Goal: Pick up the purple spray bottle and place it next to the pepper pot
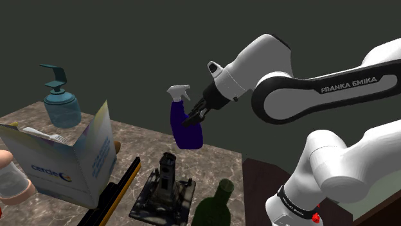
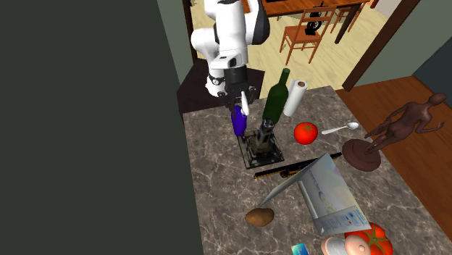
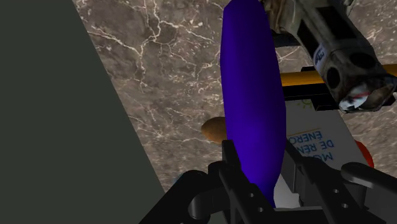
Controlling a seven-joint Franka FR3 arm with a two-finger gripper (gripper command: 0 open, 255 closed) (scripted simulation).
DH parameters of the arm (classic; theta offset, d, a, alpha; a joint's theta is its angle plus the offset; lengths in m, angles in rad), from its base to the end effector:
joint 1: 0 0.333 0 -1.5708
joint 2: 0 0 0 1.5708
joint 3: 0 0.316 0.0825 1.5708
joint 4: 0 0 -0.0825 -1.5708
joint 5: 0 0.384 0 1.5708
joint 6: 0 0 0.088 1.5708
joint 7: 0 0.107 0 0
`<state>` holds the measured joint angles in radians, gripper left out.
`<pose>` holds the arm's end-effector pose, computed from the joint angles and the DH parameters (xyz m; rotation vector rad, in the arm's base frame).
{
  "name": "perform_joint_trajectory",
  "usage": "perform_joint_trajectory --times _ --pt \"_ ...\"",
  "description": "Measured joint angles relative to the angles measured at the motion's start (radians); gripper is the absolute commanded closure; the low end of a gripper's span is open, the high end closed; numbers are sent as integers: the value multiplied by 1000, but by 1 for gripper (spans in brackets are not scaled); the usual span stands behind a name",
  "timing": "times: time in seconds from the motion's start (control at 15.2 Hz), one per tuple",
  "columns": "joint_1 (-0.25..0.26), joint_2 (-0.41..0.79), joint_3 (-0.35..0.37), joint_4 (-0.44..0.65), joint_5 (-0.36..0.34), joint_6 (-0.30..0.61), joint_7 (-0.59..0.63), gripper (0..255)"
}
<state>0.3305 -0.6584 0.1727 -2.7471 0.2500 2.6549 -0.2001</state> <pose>0.3346 0.1773 0.4684 -2.7897 -0.7282 -0.8133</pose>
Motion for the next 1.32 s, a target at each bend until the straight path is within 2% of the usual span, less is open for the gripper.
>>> perform_joint_trajectory --times 1.32 --pt "-34 -66 -18 230 -47 -296 29 255"
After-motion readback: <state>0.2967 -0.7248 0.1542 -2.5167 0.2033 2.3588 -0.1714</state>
